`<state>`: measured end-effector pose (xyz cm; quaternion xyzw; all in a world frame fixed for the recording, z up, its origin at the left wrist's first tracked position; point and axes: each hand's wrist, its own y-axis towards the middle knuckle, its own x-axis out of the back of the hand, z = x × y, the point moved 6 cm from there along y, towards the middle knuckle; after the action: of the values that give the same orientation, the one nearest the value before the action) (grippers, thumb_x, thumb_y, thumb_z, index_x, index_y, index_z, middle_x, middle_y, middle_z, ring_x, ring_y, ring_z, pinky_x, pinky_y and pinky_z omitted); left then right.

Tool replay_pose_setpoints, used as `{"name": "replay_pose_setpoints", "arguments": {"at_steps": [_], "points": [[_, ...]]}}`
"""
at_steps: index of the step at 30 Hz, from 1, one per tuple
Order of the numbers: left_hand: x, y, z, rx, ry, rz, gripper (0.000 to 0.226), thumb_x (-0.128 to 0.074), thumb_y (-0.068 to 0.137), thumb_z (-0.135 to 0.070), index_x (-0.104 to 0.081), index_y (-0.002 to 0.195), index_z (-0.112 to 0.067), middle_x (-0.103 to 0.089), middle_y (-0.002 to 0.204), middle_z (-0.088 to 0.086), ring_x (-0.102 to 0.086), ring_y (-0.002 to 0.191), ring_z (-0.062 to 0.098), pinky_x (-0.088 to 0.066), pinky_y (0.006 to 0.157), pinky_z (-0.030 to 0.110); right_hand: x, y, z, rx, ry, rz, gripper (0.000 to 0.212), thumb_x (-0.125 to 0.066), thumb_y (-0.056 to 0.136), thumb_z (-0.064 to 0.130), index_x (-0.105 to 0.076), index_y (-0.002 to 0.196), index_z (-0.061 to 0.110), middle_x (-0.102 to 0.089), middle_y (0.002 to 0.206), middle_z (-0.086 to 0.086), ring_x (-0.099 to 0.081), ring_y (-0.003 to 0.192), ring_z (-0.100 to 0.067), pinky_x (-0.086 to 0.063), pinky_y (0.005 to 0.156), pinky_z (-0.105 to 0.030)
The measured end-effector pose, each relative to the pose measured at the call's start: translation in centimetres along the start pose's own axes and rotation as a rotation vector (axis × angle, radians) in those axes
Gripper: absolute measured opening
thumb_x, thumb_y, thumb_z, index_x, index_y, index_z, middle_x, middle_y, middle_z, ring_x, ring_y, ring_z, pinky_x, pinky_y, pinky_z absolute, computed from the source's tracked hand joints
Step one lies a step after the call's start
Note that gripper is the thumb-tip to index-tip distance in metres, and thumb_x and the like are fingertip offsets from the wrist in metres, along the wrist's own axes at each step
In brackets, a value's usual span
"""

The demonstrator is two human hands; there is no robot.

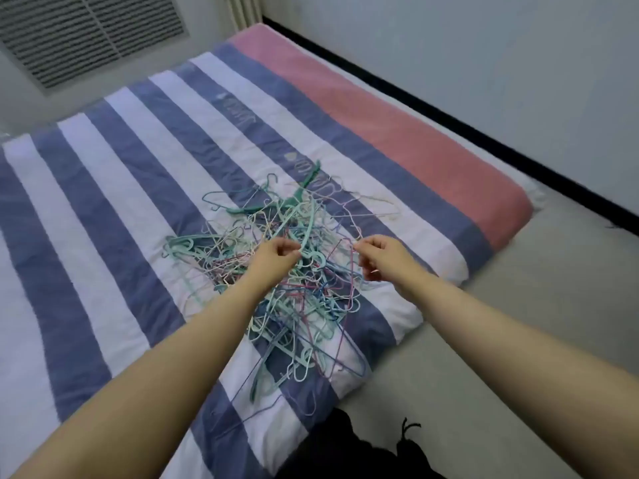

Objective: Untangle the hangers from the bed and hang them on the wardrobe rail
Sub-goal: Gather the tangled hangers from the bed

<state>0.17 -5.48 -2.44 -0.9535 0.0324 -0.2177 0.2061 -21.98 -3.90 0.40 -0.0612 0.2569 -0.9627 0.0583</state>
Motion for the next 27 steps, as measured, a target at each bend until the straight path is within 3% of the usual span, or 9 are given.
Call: {"name": "replay_pose_setpoints", "arguments": {"at_steps": [6,10,14,17,19,23,27], "points": [[-0.6,5.4,8.2,0.224,0.13,0.101,0.05,-0.067,0.089,-0.023,-0.048,0.132,-0.009,-0.055,0.127,0.007,-0.059,0.106,0.024,-0.048,0.089,0.035,-2.2,6.6,-6.3,-0.202,0.059,-0.068,0.006,-0.052,0.096,0.012,-0.05,0.09,0.01,-0.057,0.071,-0.006,-0.051,0.054,-0.014,-0.043,0.048,-0.021],[-2.2,9.5,11.3,0.273,0.346,0.159,0.076,-0.07,0.086,-0.034,-0.031,0.147,-0.013,-0.035,0.149,0.01,-0.044,0.128,0.029,-0.041,0.101,0.037,-1.8,9.6,-10.8,-0.312,0.117,-0.117,0.004,-0.052,0.096,0.011,-0.053,0.093,0.01,-0.062,0.075,-0.006,-0.055,0.06,-0.015,-0.043,0.048,-0.02],[-4.5,13.8,12.3,0.246,0.507,0.194,0.091,-0.07,0.084,-0.04,-0.016,0.152,-0.012,-0.025,0.155,0.009,-0.032,0.139,0.028,-0.033,0.109,0.039,-1.0,13.0,-14.1,-0.381,0.091,-0.13,0.013,-0.054,0.096,0.011,-0.051,0.084,0.016,-0.063,0.08,-0.006,-0.057,0.064,-0.015,-0.045,0.048,-0.017],[-6.4,17.6,13.2,0.205,0.649,0.244,0.097,-0.067,0.085,-0.042,-0.005,0.154,-0.018,-0.01,0.161,0.005,-0.017,0.146,0.026,-0.022,0.118,0.042,-0.5,16.6,-16.0,-0.412,0.04,-0.098,0.006,-0.059,0.093,0.014,-0.053,0.094,0.014,-0.063,0.094,-0.012,-0.059,0.073,-0.018,-0.048,0.054,-0.023],[-7.5,20.4,13.6,0.156,0.793,0.264,0.1,-0.065,0.086,-0.045,0.003,0.154,-0.017,0.002,0.162,0.004,-0.001,0.149,0.025,-0.009,0.121,0.041,-0.1,19.2,-16.9,-0.418,-0.003,-0.079,0.013,-0.061,0.092,0.016,-0.053,0.102,0.012,-0.062,0.099,-0.012,-0.06,0.082,-0.02,-0.049,0.059,-0.027],[-9.5,25.5,14.5,0.074,1.076,0.348,0.111,-0.066,0.084,-0.05,0.019,0.151,-0.023,0.021,0.159,0.007,0.019,0.146,0.03,0.003,0.118,0.045,0.6,23.9,-17.8,-0.42,-0.05,-0.049,0.014,-0.06,0.092,0.017,-0.052,0.103,0.013,-0.061,0.1,-0.01,-0.061,0.079,-0.019,-0.048,0.06,-0.027],[-11.1,29.1,16.8,0.071,1.218,0.411,0.108,-0.061,0.09,-0.04,0.031,0.146,-0.023,0.022,0.159,0.011,0.02,0.146,0.03,0.006,0.12,0.047,1.7,26.5,-19.6,-0.461,-0.053,-0.046,0.013,-0.058,0.092,0.016,-0.052,0.103,0.012,-0.064,0.103,-0.013,-0.061,0.068,-0.015,-0.046,0.056,-0.024]]}}
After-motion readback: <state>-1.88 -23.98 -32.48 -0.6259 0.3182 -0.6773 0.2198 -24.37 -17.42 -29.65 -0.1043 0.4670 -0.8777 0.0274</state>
